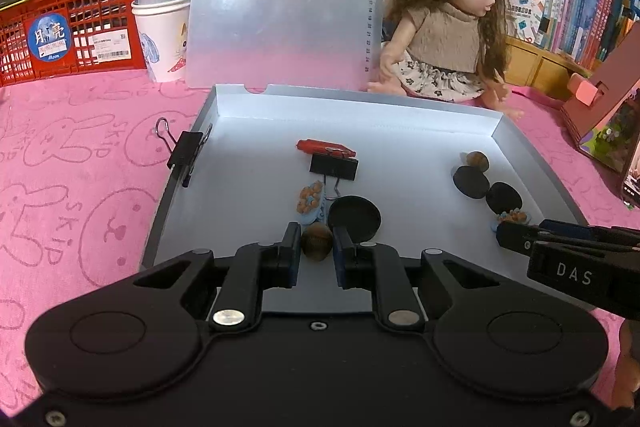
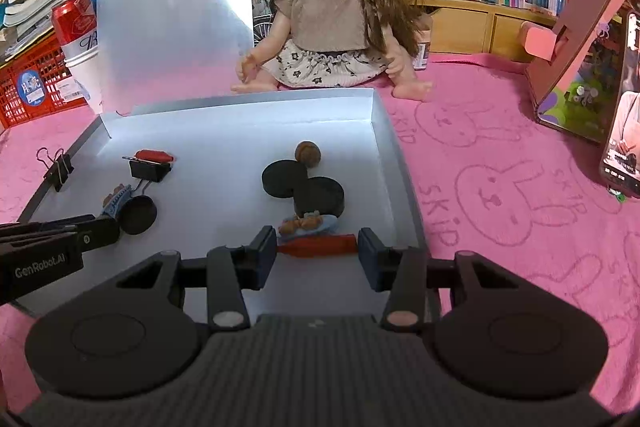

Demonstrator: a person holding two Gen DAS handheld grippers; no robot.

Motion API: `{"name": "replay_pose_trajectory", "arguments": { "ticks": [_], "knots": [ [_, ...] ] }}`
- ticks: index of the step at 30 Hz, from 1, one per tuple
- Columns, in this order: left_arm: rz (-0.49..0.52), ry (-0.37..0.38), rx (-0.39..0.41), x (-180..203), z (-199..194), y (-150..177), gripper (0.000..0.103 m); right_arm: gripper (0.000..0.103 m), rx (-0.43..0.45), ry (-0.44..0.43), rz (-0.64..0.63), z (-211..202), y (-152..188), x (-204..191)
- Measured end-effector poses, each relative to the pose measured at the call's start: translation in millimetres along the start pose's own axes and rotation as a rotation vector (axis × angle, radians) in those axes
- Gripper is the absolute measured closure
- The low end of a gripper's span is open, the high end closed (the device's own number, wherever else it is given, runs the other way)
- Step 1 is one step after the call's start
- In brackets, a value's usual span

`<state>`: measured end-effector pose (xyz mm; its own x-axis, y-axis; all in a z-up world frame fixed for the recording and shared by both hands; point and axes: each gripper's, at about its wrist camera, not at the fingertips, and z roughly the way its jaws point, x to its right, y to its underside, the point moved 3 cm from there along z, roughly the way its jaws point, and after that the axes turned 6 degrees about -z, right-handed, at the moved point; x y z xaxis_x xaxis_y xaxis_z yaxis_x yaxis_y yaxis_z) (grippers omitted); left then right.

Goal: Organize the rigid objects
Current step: 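Open both tools to drop the walnut and red crayon into the box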

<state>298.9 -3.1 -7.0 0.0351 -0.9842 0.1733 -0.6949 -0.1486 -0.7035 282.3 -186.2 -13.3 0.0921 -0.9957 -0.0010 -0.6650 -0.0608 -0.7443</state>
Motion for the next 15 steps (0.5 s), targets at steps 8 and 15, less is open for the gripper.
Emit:
{"name": "replay_pose_trajectory", "arguments": {
  "ticks": [8, 15],
  "knots": [
    [-0.005, -0.006, 0.024, -2.4, -11.8, 2.0, 0.061, 0.030, 0.016, -0.015, 0.010, -8.1, 0.4, 2.6],
    [0.006, 0.021, 0.059, 2.5, -31.5, 3.4, 0.046, 0.019, 0.062, -0.015, -0.018, -23.5, 1.8, 0.5]
  ]
}}
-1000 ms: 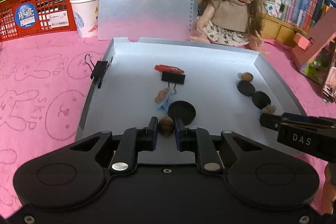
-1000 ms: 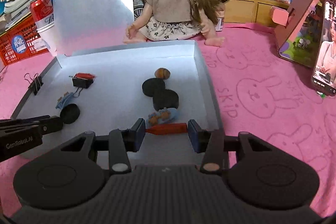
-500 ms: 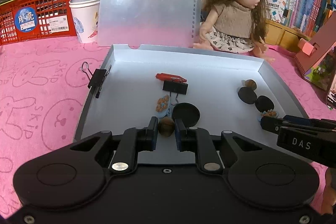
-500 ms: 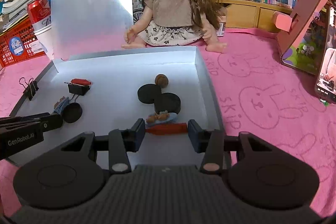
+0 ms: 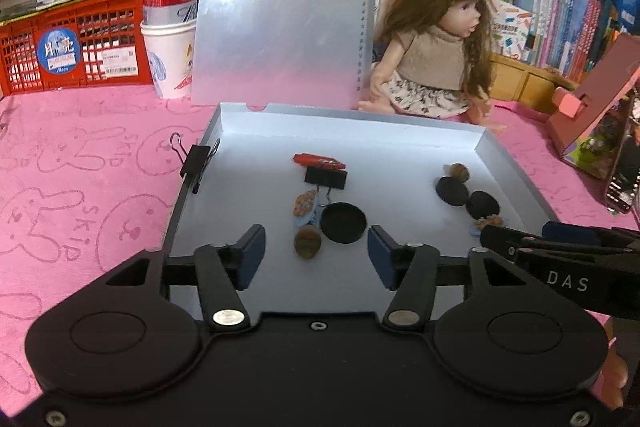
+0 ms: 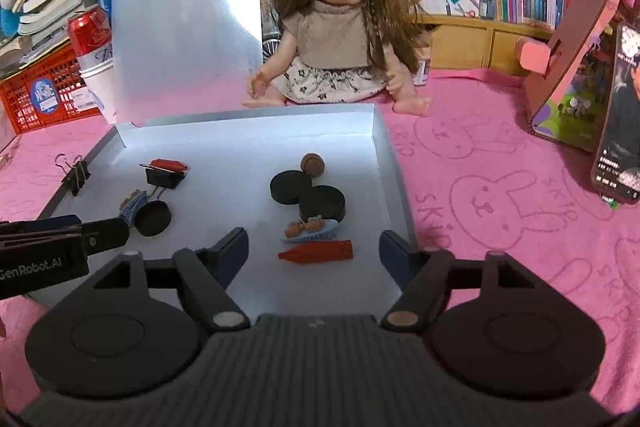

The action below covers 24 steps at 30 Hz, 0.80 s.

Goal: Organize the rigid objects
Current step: 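Open both tools to drop the walnut and red crayon into the box, then withdraw both tools from the box toward the remaining objects on the cloth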

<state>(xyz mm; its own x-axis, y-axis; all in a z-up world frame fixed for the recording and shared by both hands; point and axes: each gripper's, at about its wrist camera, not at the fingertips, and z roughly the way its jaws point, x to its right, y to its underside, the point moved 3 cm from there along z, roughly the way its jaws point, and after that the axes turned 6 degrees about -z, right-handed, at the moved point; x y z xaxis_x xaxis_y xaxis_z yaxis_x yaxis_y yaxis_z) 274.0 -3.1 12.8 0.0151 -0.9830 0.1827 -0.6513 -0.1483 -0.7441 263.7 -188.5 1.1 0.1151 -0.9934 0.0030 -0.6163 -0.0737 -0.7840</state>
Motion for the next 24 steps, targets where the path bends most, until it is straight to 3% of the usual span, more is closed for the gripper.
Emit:
{"name": "replay_pose_trajectory", "arguments": {
  "ticks": [10, 24],
  "knots": [
    [0.021, 0.013, 0.035, 5.7, -25.7, 3.8, 0.031, 0.015, 0.045, 0.000, -0.044, -20.3, 1.0, -4.9],
    [0.050, 0.025, 0.052, 6.2, -49.3, 15.1, 0.029, 0.013, 0.086, 0.000, -0.095, -42.3, 8.3, -5.9]
  ]
}}
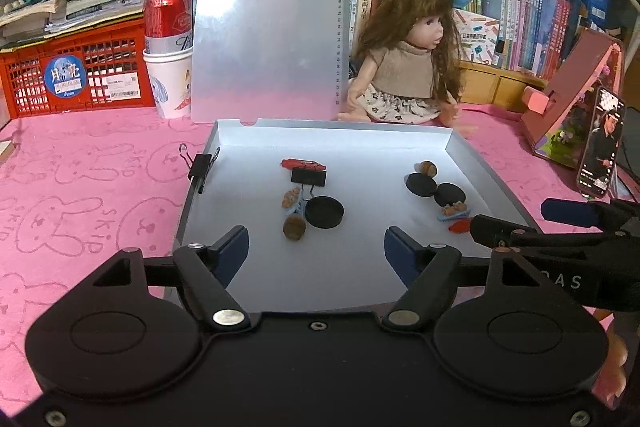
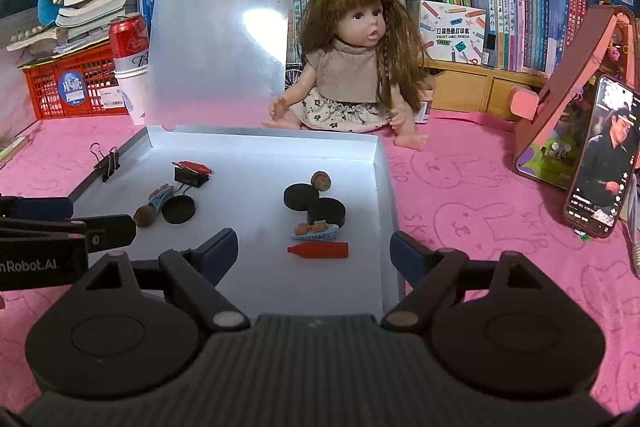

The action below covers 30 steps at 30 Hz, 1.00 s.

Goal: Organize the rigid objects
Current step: 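Withdraw both tools from the box toward the remaining objects on the cloth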

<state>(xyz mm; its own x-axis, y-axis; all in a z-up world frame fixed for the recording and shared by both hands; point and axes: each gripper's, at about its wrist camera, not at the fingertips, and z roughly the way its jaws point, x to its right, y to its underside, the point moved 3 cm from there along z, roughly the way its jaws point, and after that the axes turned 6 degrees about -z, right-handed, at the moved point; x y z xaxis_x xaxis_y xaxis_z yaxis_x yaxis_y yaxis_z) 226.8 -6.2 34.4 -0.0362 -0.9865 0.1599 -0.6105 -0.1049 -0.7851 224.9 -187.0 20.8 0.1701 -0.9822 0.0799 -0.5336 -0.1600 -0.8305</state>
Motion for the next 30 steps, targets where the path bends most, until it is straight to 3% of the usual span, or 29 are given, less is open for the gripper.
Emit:
{"name": "replay_pose_trajectory", "arguments": {
  "ticks": [22, 30],
  "knots": [
    [0.047, 0.074, 0.033, 3.6, -56.4, 33.6, 0.026, 0.009, 0.062, -0.077, -0.061, -51.2, 29.3, -1.2],
    [0.098, 0.112, -0.009, 8.9, -71.6, 59.0, 0.026, 0.007, 0.085, -0.108, -0.103, -69.6, 48.2, -1.1]
  ]
}}
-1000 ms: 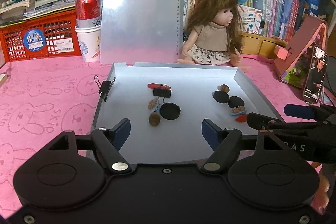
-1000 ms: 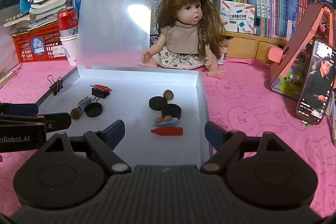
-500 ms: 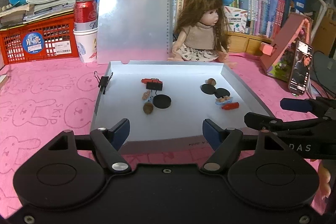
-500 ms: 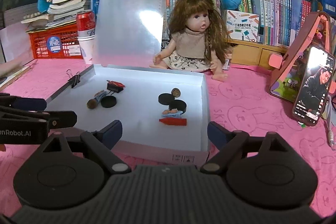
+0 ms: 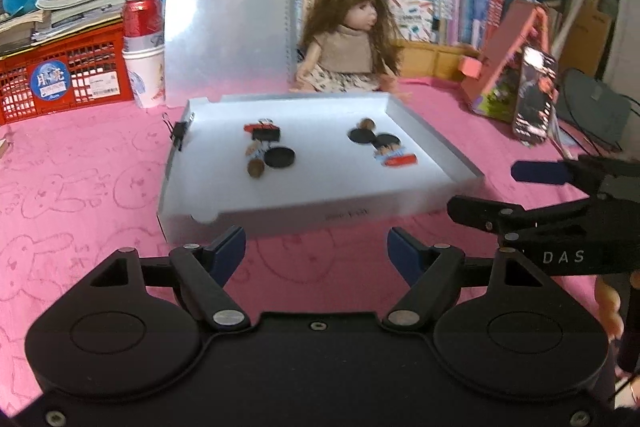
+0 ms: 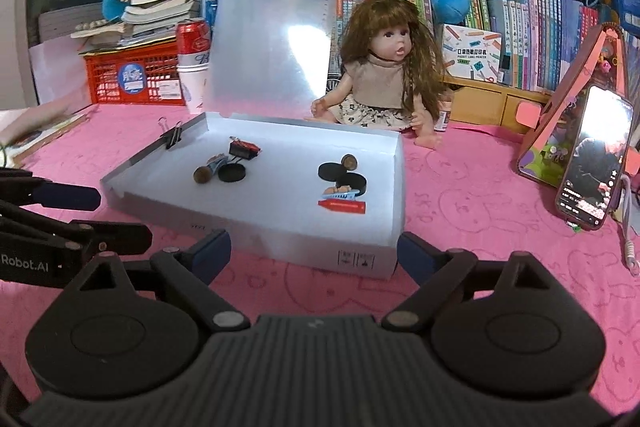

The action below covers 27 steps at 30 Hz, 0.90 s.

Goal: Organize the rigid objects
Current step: 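Withdraw both tools from the box toward the remaining objects on the cloth, then grasp the black lid with the left tool while the right tool approaches the clear dome lid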

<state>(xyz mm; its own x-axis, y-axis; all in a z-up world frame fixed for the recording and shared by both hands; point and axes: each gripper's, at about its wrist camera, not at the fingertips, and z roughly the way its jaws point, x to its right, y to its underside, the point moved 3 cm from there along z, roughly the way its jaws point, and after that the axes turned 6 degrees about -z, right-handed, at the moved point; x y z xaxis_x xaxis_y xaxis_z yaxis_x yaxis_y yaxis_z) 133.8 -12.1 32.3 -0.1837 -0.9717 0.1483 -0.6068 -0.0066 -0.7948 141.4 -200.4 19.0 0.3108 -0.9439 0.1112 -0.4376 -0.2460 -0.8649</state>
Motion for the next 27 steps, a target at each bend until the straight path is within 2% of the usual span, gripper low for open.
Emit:
{"name": "replay_pose_trajectory", "arguments": {
  "ticks": [19, 24, 26, 27],
  "knots": [
    [0.048, 0.058, -0.036, 12.9, -32.0, 46.4, 0.026, 0.002, 0.027, -0.066, -0.152, -35.1, 34.8, -20.9],
    [0.089, 0.088, -0.041, 19.2, -37.6, 56.6, 0.037, 0.002, 0.024, -0.070, -0.180, -39.9, 41.1, -23.6],
    [0.103, 0.108, -0.051, 22.7, -37.8, 61.0, 0.046, 0.002, 0.020, -0.068, -0.190, -40.8, 43.4, -24.1],
    [0.109, 0.114, -0.056, 24.2, -37.1, 62.7, 0.047, 0.002, 0.017, -0.065, -0.195, -41.1, 44.6, -24.1]
  ]
}}
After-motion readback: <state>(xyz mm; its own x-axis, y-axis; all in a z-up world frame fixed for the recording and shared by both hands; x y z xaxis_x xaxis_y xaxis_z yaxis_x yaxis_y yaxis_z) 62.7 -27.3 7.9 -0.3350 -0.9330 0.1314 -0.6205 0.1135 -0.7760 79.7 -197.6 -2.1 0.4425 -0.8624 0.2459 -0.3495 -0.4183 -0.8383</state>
